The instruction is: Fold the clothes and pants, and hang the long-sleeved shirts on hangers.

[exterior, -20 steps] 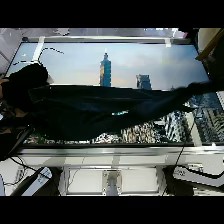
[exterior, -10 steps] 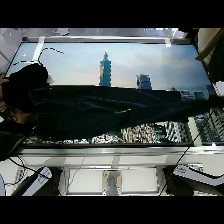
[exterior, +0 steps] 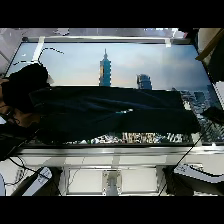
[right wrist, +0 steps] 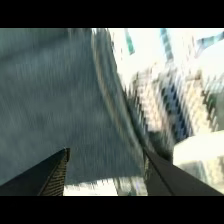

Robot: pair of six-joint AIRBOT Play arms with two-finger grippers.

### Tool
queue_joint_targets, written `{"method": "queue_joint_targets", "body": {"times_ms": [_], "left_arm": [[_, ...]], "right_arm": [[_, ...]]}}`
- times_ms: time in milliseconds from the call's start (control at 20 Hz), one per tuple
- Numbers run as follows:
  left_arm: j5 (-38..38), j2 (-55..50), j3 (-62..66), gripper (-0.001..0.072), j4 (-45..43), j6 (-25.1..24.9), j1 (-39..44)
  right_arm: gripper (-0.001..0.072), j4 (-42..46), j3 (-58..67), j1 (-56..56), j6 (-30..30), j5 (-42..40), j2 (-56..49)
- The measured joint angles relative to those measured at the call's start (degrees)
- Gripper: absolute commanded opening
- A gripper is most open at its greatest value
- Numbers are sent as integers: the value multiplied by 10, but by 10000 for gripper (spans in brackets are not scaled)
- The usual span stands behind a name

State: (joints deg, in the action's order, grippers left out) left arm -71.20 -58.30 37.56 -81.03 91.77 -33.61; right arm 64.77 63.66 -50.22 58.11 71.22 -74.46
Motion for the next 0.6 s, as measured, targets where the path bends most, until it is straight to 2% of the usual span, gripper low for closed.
{"method": "queue_joint_targets", "body": {"times_ms": [350,600], "left_arm": [[2,0,0,21,1,0,0],[4,0,0,21,1,0,0]], "right_arm": [[458,-12,53,84,41,-20,-104],[458,12,77,105,50,-26,-155]]}}
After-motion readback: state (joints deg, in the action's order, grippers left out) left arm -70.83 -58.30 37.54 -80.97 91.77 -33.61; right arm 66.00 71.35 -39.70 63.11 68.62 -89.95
